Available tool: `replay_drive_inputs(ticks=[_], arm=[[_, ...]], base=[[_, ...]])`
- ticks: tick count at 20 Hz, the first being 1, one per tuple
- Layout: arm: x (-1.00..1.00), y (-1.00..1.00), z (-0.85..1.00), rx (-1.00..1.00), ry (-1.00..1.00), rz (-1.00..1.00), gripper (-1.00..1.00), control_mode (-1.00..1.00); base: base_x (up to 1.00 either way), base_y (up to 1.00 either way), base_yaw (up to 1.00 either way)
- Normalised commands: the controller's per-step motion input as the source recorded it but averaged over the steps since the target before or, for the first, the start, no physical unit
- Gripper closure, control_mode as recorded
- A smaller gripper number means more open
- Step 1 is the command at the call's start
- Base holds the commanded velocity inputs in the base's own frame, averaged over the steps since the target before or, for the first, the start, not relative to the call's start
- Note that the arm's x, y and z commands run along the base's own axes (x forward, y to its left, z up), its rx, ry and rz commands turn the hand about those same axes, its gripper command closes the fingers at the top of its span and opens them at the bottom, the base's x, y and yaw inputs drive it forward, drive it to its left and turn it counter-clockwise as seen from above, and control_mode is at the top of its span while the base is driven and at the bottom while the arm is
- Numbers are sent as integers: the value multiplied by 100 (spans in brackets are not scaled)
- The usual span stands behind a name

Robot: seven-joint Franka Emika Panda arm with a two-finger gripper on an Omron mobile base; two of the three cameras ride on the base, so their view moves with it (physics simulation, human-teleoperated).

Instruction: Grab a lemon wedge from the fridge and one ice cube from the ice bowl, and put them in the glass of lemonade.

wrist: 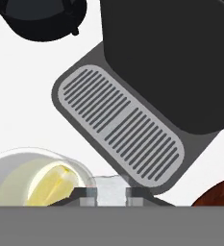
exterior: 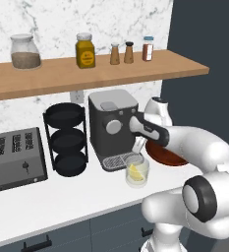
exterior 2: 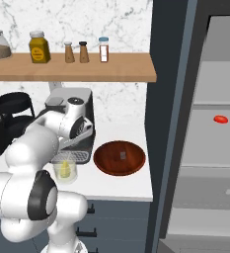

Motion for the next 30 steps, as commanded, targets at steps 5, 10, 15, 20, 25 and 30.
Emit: replay_drive_inputs(ticks=[5, 10, 15, 20, 25, 30], arm=[[-2, -1, -16, 0, 0, -1, 100, -100], [-8, 3, 0, 0, 0, 0, 100, -100], [-5, 5, 0, 0, 0, 0, 100, -100], [-1, 1, 0, 0, 0, 0, 100, -100], [-8, 11, 0, 0, 0, 2, 100, -100], [-27, 41, 0, 0, 0, 7, 100, -100]], base=[[0, 0, 0], [0, 0, 0], [0, 0, 0], [0, 0, 0], [0, 0, 0], [0, 0, 0]])
